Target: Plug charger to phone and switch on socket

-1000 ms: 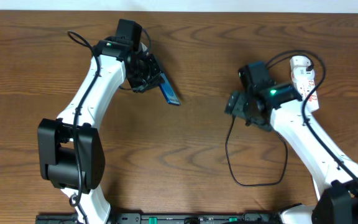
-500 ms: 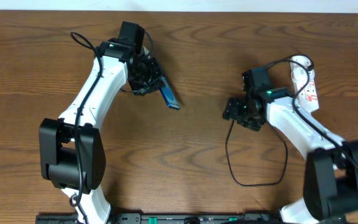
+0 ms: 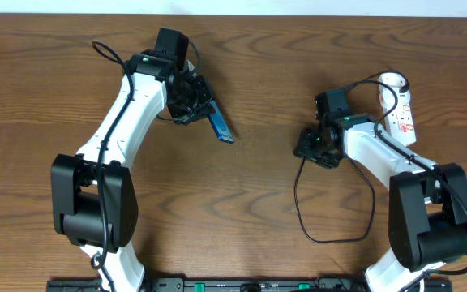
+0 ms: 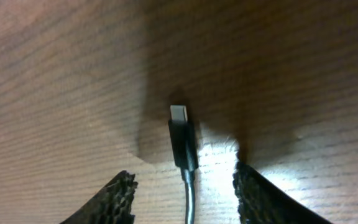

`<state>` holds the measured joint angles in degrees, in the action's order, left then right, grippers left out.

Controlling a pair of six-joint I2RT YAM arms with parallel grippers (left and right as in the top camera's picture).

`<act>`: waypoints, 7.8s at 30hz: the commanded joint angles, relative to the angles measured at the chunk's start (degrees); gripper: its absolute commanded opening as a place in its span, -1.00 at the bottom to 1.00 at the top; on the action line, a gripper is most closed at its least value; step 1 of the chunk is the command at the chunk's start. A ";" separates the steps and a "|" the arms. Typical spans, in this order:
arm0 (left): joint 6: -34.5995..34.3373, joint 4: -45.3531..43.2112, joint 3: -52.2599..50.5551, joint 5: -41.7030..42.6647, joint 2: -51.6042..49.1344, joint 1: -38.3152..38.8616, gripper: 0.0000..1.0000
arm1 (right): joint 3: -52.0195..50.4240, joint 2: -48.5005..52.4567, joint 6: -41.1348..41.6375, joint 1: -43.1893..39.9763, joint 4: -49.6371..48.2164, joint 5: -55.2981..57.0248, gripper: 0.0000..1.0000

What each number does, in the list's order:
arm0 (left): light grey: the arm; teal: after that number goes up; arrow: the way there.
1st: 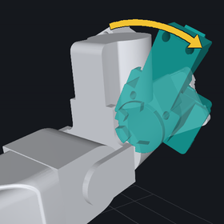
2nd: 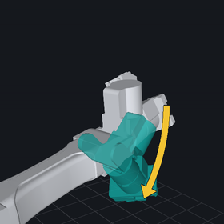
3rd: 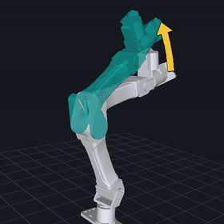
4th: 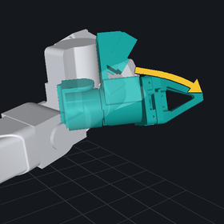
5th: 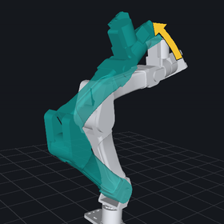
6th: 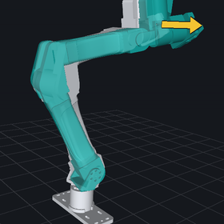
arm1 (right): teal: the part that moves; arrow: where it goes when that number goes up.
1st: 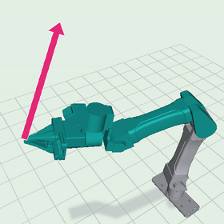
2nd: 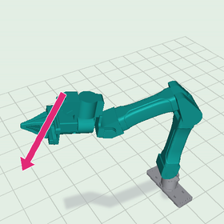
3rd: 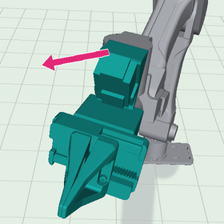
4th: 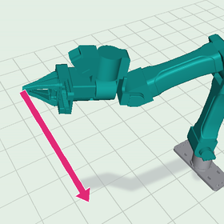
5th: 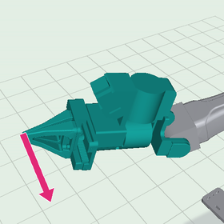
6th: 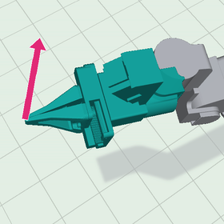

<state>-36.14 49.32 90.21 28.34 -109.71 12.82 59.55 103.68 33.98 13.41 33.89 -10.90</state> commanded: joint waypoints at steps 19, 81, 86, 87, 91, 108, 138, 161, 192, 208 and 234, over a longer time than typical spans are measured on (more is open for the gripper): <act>0.59 0.13 -0.11 0.28 1.16 -0.09 -0.85 | -0.42 1.44 -0.39 0.92 0.55 2.43 -0.41; 0.57 0.50 -0.11 0.31 1.16 -0.09 -0.85 | -0.44 1.44 -0.20 0.94 0.00 1.53 -0.68; 0.57 0.59 -0.11 0.31 1.16 -0.09 -0.85 | -0.44 1.44 -0.22 0.94 -0.11 1.53 -0.77; 0.57 0.59 -0.11 0.31 1.16 -0.09 -0.85 | -0.44 1.44 -0.24 0.94 -0.13 1.53 -0.81; 0.59 0.59 -0.11 0.83 1.16 -0.09 -0.86 | -0.44 1.44 -1.14 0.94 -0.85 1.38 -0.97; -1.44 -36.41 -0.11 52.33 1.16 -0.09 -0.85 | -0.28 -21.42 -15.85 -4.96 -2.45 -31.93 -0.97; -39.58 -87.82 -0.11 54.84 1.16 3.39 -0.85 | -0.31 -34.23 -6.64 -4.33 -10.54 -47.54 -0.97; -34.38 -87.80 -0.11 55.25 1.16 3.39 -0.85 | -0.31 -34.23 -0.87 -4.37 -11.61 -49.27 -0.97; -32.02 -85.37 -0.11 56.48 1.09 2.91 -0.86 | -0.31 -33.90 1.38 -4.31 -13.81 -46.07 -0.97; -31.78 -85.37 -0.11 54.62 1.09 2.84 -0.86 | -0.31 -33.92 1.36 -4.33 -13.60 -48.57 -0.97; -32.94 -85.37 -0.11 54.80 1.07 2.91 -0.86 | -0.31 -33.92 2.89 -4.31 -14.47 -47.76 -0.97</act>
<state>-69.04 -35.40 88.97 83.66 -109.71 15.97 59.13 70.04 35.68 8.80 19.68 -58.28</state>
